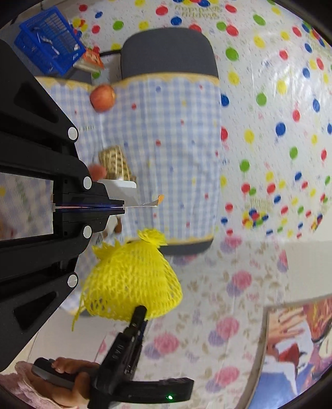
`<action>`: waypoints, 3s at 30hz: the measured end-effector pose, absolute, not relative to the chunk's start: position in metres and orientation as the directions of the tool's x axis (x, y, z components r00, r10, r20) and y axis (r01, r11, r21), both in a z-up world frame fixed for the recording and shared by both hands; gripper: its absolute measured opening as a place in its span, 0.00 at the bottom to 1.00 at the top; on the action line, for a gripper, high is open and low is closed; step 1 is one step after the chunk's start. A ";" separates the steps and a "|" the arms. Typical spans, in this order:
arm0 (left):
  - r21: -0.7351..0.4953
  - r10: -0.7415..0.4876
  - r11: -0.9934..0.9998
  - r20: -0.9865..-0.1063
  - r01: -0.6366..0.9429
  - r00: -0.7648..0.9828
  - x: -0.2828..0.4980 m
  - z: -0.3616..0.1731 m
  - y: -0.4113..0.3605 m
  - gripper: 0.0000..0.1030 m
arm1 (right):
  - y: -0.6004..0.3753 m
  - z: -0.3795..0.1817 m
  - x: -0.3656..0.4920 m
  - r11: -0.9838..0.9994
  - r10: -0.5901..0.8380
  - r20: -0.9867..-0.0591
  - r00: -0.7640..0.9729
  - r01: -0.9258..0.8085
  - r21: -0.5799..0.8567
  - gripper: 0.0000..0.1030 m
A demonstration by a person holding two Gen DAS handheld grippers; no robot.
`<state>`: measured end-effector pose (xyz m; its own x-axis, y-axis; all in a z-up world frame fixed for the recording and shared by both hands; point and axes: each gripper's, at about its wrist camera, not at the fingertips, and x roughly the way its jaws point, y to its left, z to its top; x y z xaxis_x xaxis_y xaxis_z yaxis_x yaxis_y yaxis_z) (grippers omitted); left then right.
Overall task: Collect trash
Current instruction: 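Carry the white card and yellow net bag over the pink bin, then open both grippers to drop the card and net bag into the bin, then move both grippers back over the seat, left toward the orange glove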
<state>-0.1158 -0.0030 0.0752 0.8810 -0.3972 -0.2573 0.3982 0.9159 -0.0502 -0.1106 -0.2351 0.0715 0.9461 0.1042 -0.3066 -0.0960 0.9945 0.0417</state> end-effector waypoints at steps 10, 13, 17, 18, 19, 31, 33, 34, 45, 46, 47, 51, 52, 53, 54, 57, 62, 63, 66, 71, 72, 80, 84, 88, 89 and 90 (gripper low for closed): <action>-0.040 -0.588 0.794 -0.304 0.607 0.749 -0.169 0.058 -0.074 0.00 | -0.284 0.037 -0.200 0.996 -0.083 -0.371 0.925 0.089 -0.003 0.11; -0.042 -0.650 0.734 -0.332 0.677 0.684 -0.182 0.047 -0.099 0.00 | -0.294 0.025 -0.225 0.989 -0.144 -0.398 0.906 0.145 -0.027 0.11; -0.048 -0.705 0.664 -0.373 0.746 0.603 -0.195 0.030 -0.128 0.00 | -0.306 0.008 -0.254 0.978 -0.203 -0.437 0.876 0.207 -0.040 0.11; -0.050 -0.714 0.649 -0.383 0.759 0.586 -0.198 0.025 -0.134 0.00 | -0.310 0.002 -0.262 0.972 -0.227 -0.450 0.864 0.228 -0.051 0.11; -0.054 -0.722 0.635 -0.395 0.770 0.568 -0.200 0.020 -0.140 0.00 | -0.313 -0.003 -0.267 0.968 -0.245 -0.459 0.854 0.245 -0.061 0.11; -0.105 -0.703 0.575 -0.570 0.812 0.424 -0.193 -0.051 -0.194 0.00 | -0.339 -0.069 -0.284 0.949 -0.291 -0.611 0.736 0.304 -0.085 0.12; -0.116 -0.694 0.575 -0.593 0.810 0.409 -0.188 -0.059 -0.199 0.00 | -0.342 -0.078 -0.279 0.950 -0.285 -0.631 0.721 0.301 -0.085 0.13; -0.115 -0.688 0.578 -0.601 0.808 0.407 -0.186 -0.062 -0.201 0.00 | -0.343 -0.081 -0.277 0.951 -0.281 -0.637 0.717 0.299 -0.083 0.13; -0.150 -0.644 0.638 -0.642 0.755 0.416 -0.161 -0.073 -0.201 0.40 | -0.353 -0.114 -0.249 0.957 -0.236 -0.682 0.692 0.288 -0.039 0.42; -0.151 -0.641 0.645 -0.640 0.749 0.423 -0.159 -0.072 -0.199 0.40 | -0.354 -0.113 -0.249 0.957 -0.234 -0.681 0.694 0.289 -0.035 0.42; -0.153 -0.638 0.654 -0.637 0.741 0.432 -0.157 -0.069 -0.195 0.40 | -0.355 -0.111 -0.250 0.956 -0.236 -0.678 0.696 0.291 -0.033 0.42; -0.153 -0.615 0.706 -0.617 0.691 0.491 -0.150 -0.056 -0.175 0.56 | -0.361 -0.090 -0.258 0.950 -0.250 -0.636 0.730 0.312 -0.017 0.42; -0.147 -0.604 0.720 -0.614 0.678 0.509 -0.150 -0.054 -0.170 0.56 | -0.362 -0.082 -0.262 0.949 -0.250 -0.620 0.744 0.316 -0.003 0.42; -0.141 -0.592 0.734 -0.611 0.664 0.525 -0.149 -0.051 -0.164 0.56 | -0.364 -0.076 -0.263 0.948 -0.248 -0.607 0.755 0.319 0.009 0.42; -0.138 -0.586 0.741 -0.610 0.657 0.533 -0.148 -0.049 -0.160 0.57 | -0.364 -0.068 -0.265 0.947 -0.247 -0.591 0.768 0.321 0.022 0.42; -0.124 -0.565 0.765 -0.600 0.632 0.567 -0.148 -0.045 -0.148 0.65 | -0.363 -0.054 -0.265 0.948 -0.239 -0.562 0.791 0.315 0.039 0.42; -0.105 -0.540 0.787 -0.593 0.608 0.597 -0.147 -0.042 -0.132 0.65 | -0.354 -0.043 -0.260 0.957 -0.205 -0.543 0.814 0.284 0.064 0.42; -0.103 -0.536 0.791 -0.592 0.603 0.602 -0.147 -0.041 -0.129 0.66 | -0.351 -0.041 -0.258 0.959 -0.199 -0.540 0.818 0.276 0.064 0.43; -0.098 -0.518 0.809 -0.584 0.579 0.625 -0.145 -0.040 -0.118 0.73 | -0.341 -0.037 -0.252 0.968 -0.170 -0.536 0.827 0.243 0.068 0.46; -0.087 -0.461 0.856 -0.575 0.510 0.676 -0.136 -0.037 -0.092 0.76 | -0.320 -0.037 -0.230 0.983 -0.114 -0.542 0.832 0.175 0.062 0.49; -0.087 -0.447 0.867 -0.573 0.491 0.687 -0.133 -0.036 -0.086 0.76 | -0.316 -0.038 -0.224 0.985 -0.100 -0.545 0.832 0.159 0.061 0.51; -0.065 -0.303 0.943 -0.565 0.325 0.768 -0.100 -0.023 -0.043 0.79 | -0.289 -0.035 -0.171 0.998 -0.028 -0.549 0.835 0.058 0.038 0.64; -0.052 -0.237 0.967 -0.554 0.251 0.798 -0.083 -0.011 -0.027 0.79 | -0.283 -0.028 -0.144 0.999 -0.007 -0.539 0.842 0.029 0.033 0.68; 0.014 -0.179 0.976 -0.529 0.219 0.829 -0.069 0.003 -0.024 0.80 | -0.281 -0.019 -0.117 0.999 0.019 -0.524 0.852 0.004 0.042 0.69; 0.022 -0.174 0.976 -0.526 0.218 0.833 -0.066 0.005 -0.024 0.79 | -0.281 -0.017 -0.111 0.999 0.025 -0.521 0.853 -0.002 0.045 0.69; 0.034 -0.170 0.975 -0.522 0.220 0.836 -0.061 0.009 -0.025 0.80 | -0.280 -0.015 -0.106 0.999 0.031 -0.518 0.855 -0.006 0.049 0.69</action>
